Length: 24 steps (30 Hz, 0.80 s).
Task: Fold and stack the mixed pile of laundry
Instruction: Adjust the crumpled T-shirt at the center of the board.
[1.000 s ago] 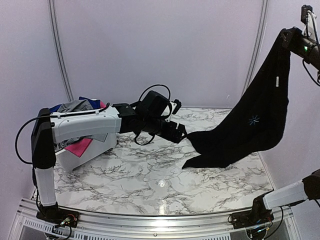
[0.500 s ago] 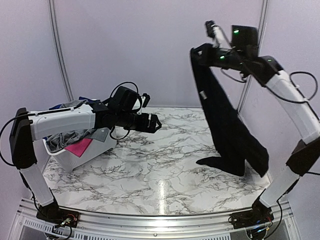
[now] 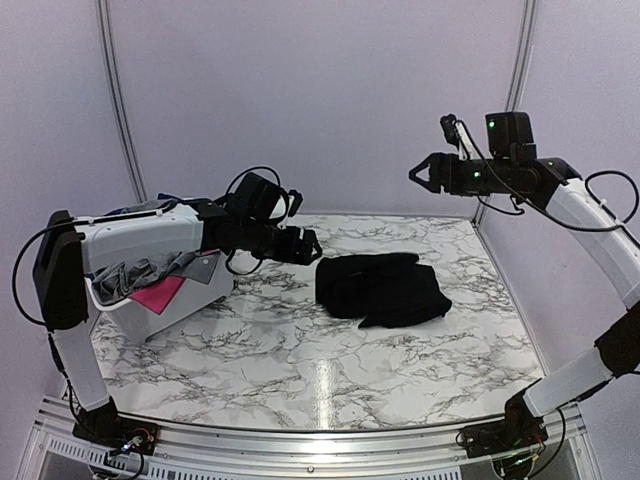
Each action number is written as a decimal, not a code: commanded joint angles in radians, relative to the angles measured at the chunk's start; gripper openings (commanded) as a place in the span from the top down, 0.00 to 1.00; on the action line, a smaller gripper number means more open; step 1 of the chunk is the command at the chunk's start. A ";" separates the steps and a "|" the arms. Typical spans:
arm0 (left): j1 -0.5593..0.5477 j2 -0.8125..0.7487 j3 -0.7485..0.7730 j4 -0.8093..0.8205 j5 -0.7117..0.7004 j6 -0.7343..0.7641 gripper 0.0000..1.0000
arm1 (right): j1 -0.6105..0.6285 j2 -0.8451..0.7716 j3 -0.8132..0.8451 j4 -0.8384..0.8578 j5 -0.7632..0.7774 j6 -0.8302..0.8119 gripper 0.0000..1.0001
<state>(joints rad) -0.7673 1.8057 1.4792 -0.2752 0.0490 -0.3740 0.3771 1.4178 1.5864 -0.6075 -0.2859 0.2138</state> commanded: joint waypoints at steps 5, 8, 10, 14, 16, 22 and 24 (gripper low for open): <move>-0.044 0.132 0.056 -0.098 -0.008 -0.005 0.06 | -0.044 0.008 -0.208 0.019 -0.093 -0.034 0.25; -0.027 0.104 0.019 -0.068 0.016 -0.053 0.06 | 0.050 0.104 -0.217 0.017 -0.079 -0.084 0.25; -0.016 0.082 0.000 -0.050 0.022 -0.064 0.05 | 0.122 0.160 -0.214 0.008 -0.041 -0.139 0.23; 0.009 0.051 -0.022 -0.047 0.028 -0.074 0.05 | 0.182 0.267 -0.198 0.035 -0.026 -0.167 0.20; 0.023 0.031 -0.043 -0.045 0.026 -0.082 0.04 | 0.205 0.338 -0.149 0.017 0.013 -0.181 0.19; 0.040 -0.006 -0.072 -0.032 0.032 -0.091 0.04 | 0.225 0.476 -0.005 -0.071 0.358 -0.177 0.12; 0.040 -0.010 -0.078 -0.032 0.034 -0.093 0.04 | 0.218 0.485 0.006 -0.060 0.385 -0.201 0.04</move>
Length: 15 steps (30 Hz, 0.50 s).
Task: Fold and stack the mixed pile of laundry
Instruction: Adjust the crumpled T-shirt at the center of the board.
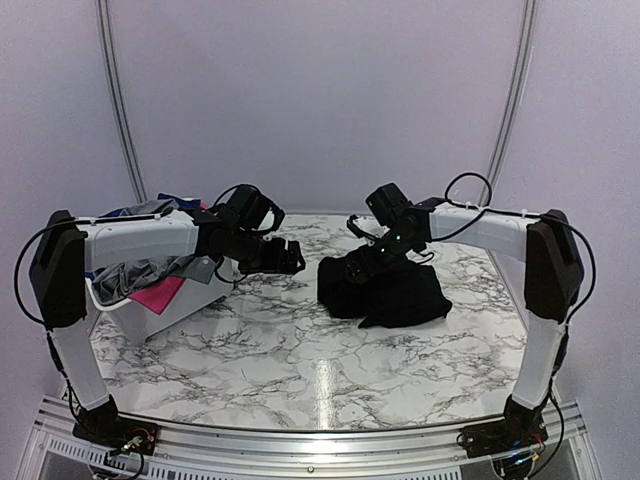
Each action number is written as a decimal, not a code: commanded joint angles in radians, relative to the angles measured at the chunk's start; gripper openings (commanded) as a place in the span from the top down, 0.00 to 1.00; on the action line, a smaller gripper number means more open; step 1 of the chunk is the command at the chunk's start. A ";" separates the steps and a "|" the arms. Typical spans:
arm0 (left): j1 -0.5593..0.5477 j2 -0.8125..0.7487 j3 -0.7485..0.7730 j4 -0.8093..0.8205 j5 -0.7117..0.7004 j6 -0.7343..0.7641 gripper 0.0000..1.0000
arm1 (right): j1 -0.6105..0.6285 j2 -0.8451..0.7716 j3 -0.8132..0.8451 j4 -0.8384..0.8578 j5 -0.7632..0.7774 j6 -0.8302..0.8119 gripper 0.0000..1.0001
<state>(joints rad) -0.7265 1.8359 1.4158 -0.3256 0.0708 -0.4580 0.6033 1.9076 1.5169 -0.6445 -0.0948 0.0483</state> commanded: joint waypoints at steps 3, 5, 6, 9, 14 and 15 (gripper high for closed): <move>-0.001 -0.042 -0.021 0.019 0.005 -0.004 0.03 | -0.009 0.058 0.100 -0.031 0.202 -0.109 0.02; -0.001 -0.039 -0.022 0.020 0.004 -0.002 0.03 | -0.012 0.102 0.109 -0.018 0.173 -0.134 0.01; 0.001 -0.038 -0.021 0.020 0.004 0.001 0.03 | -0.018 0.125 0.123 -0.015 0.146 -0.130 0.01; 0.004 -0.039 -0.018 0.020 0.004 0.002 0.03 | -0.019 0.193 0.179 -0.022 0.106 -0.136 0.03; 0.011 -0.054 -0.020 0.020 0.003 0.002 0.04 | -0.022 0.255 0.285 -0.087 0.052 -0.150 0.40; 0.012 -0.061 -0.024 0.019 0.002 0.002 0.04 | -0.021 0.248 0.307 -0.097 0.046 -0.152 0.50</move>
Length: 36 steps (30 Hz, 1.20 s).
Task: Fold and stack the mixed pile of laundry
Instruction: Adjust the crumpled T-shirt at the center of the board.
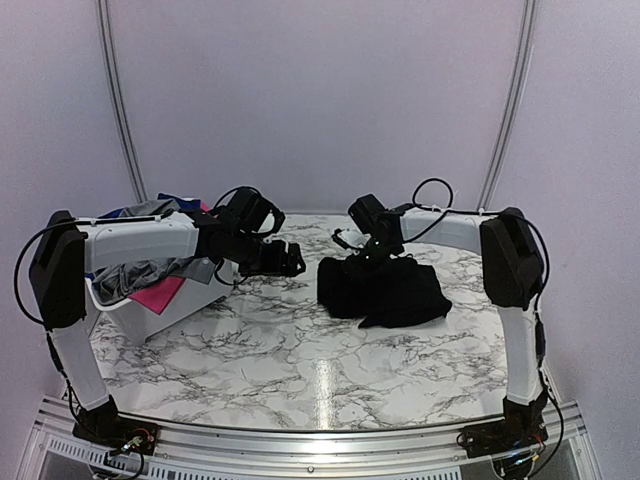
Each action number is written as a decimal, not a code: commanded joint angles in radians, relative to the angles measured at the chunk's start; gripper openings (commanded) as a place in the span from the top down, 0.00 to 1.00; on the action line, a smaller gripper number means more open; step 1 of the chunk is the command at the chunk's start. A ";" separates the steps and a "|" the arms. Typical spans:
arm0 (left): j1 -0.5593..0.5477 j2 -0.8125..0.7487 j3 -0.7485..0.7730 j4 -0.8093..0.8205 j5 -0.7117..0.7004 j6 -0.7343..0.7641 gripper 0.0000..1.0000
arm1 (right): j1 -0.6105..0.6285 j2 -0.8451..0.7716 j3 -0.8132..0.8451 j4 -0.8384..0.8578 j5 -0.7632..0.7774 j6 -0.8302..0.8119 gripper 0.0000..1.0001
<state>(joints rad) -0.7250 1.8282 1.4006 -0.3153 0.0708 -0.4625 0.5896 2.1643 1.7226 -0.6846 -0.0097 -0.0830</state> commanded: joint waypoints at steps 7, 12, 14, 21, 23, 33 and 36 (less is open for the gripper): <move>0.019 -0.091 -0.044 0.016 -0.031 0.002 0.05 | 0.027 -0.120 0.280 -0.096 -0.046 -0.008 1.00; 0.045 -0.140 -0.083 0.030 -0.079 -0.028 0.05 | 0.050 -0.186 0.550 -0.160 -0.071 0.024 1.00; 0.060 -0.163 -0.093 0.037 -0.107 -0.042 0.04 | 0.050 -0.225 0.683 -0.157 -0.100 0.044 1.00; 0.088 -0.215 -0.072 0.053 -0.153 -0.031 0.04 | -0.046 -0.574 0.540 0.089 -0.148 0.151 1.00; 0.088 -0.208 -0.055 0.053 -0.143 -0.015 0.04 | -0.146 -0.674 0.409 0.120 -0.143 0.173 1.00; 0.084 -0.204 -0.066 0.043 -0.094 0.057 0.03 | -0.377 -0.829 -0.247 -0.087 0.088 0.133 0.21; 0.065 -0.218 -0.072 0.013 -0.092 0.116 0.02 | -0.379 -0.842 -0.345 -0.109 0.074 0.151 0.17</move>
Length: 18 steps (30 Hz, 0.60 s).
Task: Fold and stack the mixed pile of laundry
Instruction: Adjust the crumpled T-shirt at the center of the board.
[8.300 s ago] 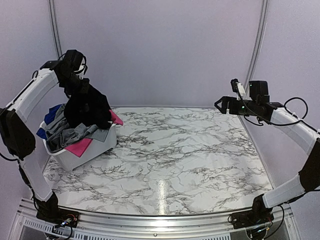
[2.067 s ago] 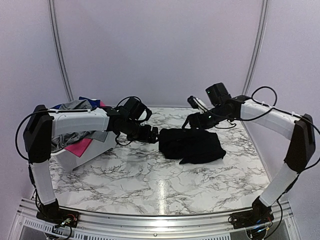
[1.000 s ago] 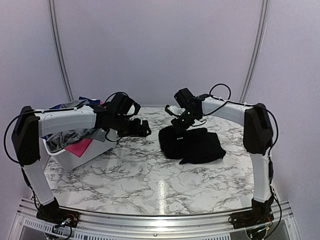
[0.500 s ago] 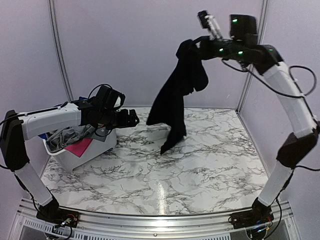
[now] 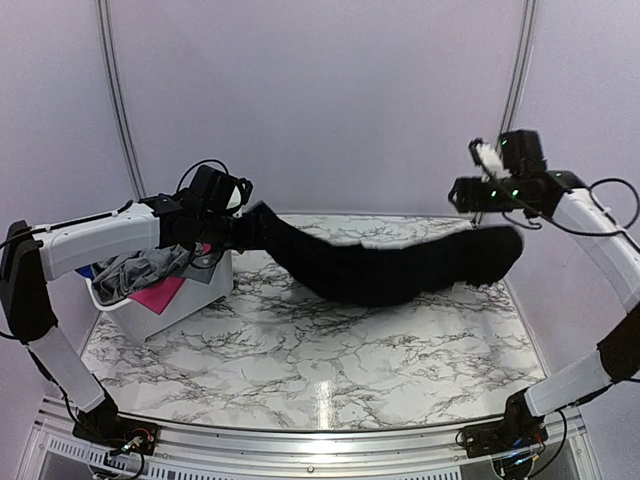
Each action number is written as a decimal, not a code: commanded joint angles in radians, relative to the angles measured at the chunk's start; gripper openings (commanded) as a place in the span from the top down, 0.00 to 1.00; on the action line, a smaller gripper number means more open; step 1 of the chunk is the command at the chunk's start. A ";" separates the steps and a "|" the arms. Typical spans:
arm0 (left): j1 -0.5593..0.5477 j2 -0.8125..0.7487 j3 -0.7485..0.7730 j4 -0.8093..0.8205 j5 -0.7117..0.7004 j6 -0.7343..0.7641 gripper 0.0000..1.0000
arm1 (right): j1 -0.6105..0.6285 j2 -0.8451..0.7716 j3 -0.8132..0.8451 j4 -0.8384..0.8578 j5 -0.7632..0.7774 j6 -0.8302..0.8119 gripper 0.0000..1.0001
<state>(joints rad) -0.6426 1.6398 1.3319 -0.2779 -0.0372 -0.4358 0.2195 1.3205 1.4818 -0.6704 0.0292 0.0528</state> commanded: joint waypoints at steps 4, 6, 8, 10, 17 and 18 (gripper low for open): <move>-0.030 0.004 0.025 -0.146 -0.043 0.118 0.03 | -0.013 -0.013 -0.181 -0.103 0.036 -0.007 0.16; -0.040 0.029 0.041 -0.176 -0.051 0.129 0.04 | -0.020 0.008 -0.202 -0.103 0.022 -0.016 0.16; -0.063 0.057 0.058 -0.188 -0.005 0.176 0.06 | -0.022 0.029 -0.220 -0.099 -0.033 -0.033 0.18; -0.096 0.107 0.093 -0.223 0.055 0.218 0.07 | -0.022 0.044 -0.237 -0.090 -0.099 -0.039 0.20; -0.221 0.267 0.156 -0.300 0.138 0.298 0.10 | -0.025 0.142 -0.295 -0.030 -0.252 -0.051 0.26; -0.223 0.284 0.163 -0.299 0.148 0.296 0.12 | -0.024 0.160 -0.290 -0.025 -0.284 -0.051 0.27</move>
<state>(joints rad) -0.8330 1.8633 1.4662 -0.4927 0.0605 -0.1936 0.2050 1.4181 1.1877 -0.7414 -0.1272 0.0135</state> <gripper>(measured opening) 0.908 0.744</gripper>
